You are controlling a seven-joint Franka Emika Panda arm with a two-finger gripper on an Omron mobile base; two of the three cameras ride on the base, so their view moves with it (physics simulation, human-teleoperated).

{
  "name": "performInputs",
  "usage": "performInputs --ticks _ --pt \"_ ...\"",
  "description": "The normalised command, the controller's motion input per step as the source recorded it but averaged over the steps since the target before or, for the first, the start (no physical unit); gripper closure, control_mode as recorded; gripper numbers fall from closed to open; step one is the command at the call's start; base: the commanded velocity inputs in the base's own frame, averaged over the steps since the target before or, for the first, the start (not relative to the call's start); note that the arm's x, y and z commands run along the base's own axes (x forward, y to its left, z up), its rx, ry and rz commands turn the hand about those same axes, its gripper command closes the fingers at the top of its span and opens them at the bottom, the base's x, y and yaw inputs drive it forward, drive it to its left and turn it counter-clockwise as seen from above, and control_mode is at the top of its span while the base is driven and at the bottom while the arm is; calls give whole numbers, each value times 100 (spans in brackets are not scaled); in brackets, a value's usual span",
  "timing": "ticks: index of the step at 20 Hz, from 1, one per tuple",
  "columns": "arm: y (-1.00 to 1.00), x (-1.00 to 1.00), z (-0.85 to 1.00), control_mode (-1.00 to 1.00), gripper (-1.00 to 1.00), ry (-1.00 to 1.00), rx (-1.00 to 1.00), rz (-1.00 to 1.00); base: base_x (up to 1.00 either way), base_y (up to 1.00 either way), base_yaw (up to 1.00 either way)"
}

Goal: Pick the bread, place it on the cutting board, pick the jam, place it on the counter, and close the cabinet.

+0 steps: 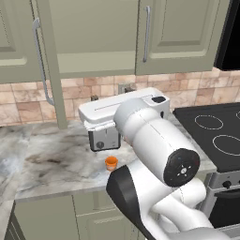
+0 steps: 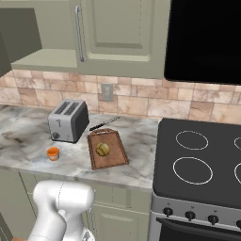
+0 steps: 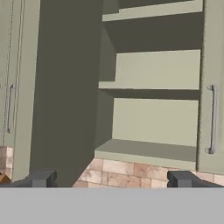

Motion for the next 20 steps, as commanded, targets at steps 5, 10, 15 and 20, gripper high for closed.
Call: performInputs --ticks 5,10,15,20 --pt "25 0 -6 -100 -100 0 0 7 0 0 0" --pt "19 0 -8 -100 -100 0 0 5 0 0 0" --pt "19 0 -5 -100 -100 0 0 3 0 0 0" --pt "18 0 -5 -100 -100 0 0 2 0 0 0"
